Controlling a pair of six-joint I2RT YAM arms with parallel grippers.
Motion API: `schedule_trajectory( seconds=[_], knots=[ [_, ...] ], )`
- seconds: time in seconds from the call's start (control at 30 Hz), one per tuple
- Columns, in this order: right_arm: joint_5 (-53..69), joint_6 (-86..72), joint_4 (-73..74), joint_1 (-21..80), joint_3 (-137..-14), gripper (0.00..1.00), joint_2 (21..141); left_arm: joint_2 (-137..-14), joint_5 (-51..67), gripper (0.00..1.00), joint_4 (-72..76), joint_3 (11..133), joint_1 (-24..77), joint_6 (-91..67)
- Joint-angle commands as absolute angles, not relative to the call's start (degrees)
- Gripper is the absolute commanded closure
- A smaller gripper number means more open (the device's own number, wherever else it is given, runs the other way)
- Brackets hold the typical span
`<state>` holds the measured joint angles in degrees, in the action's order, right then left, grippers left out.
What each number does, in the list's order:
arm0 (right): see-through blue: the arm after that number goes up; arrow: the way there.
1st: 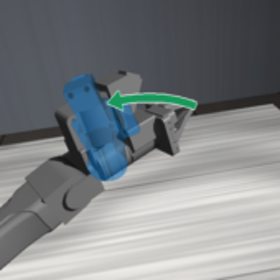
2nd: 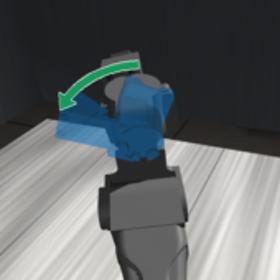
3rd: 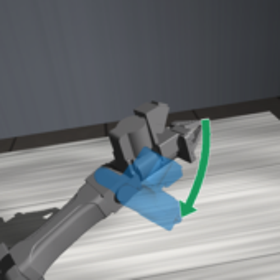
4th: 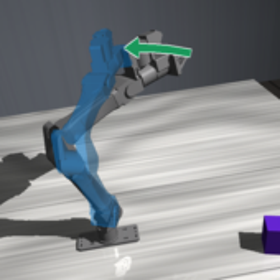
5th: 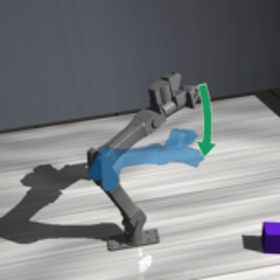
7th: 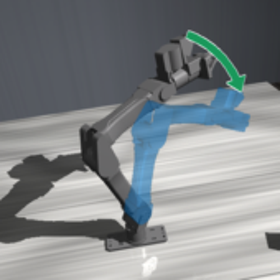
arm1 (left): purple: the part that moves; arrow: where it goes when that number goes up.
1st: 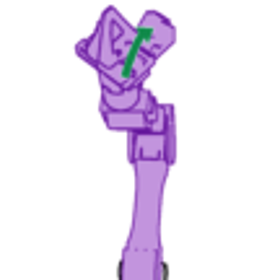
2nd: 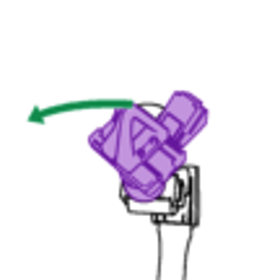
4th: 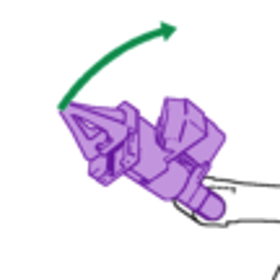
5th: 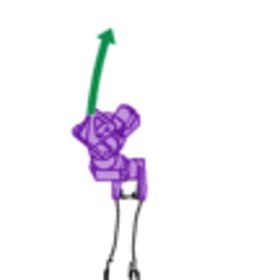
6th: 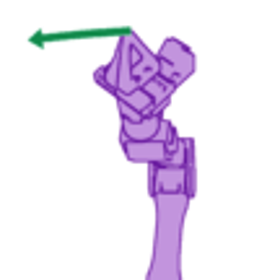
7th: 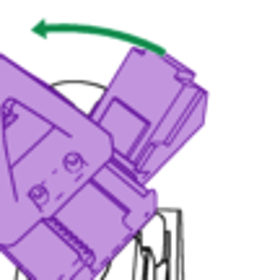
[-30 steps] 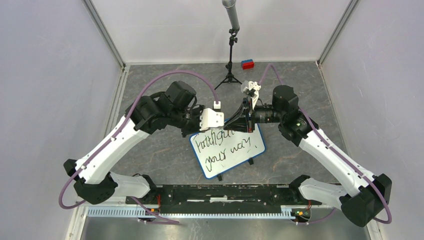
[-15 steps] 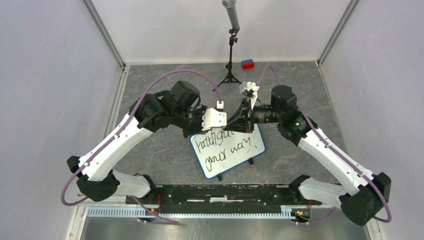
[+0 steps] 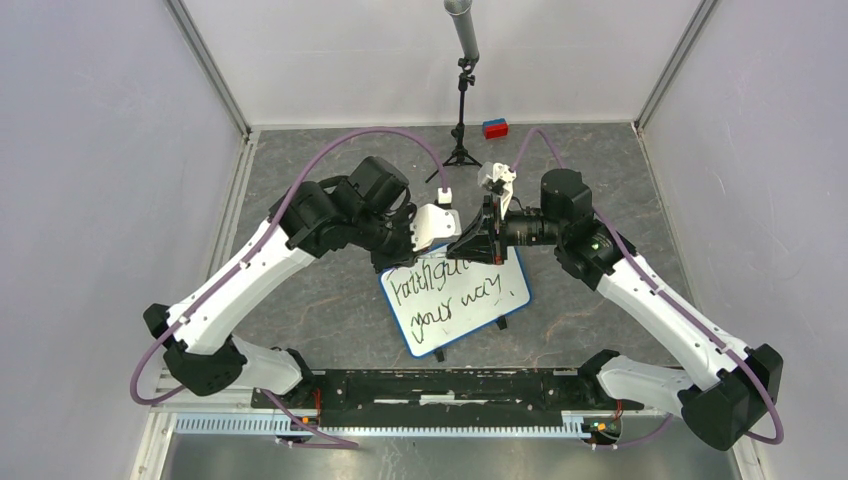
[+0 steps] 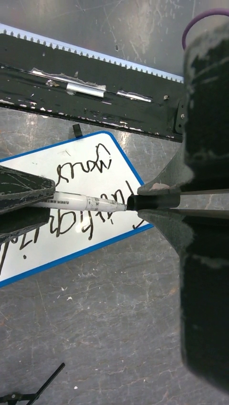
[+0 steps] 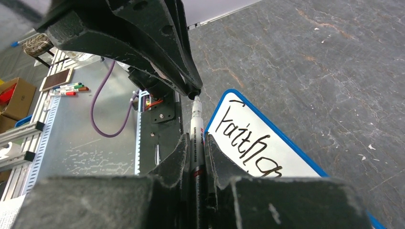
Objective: Write a sentence on the whiteboard
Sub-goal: Close the whiteboard marker at the center of the board.
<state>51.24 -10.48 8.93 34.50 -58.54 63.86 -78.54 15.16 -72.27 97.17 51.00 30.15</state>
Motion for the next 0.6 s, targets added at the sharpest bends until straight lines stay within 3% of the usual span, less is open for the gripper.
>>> schedule_trajectory(
  seconds=[0.0, 0.57],
  knots=[
    [48.81, -8.03, 8.55, 35.68, -61.08, 1.0, 64.05, -79.52, 18.27, 0.98, -61.75, 100.7, 52.29, 24.35],
    [48.84, -6.37, 10.41, 35.76, -60.98, 1.0, 62.54, -80.34, 14.14, 0.98, -59.2, 101.08, 51.33, 20.9]
  ],
)
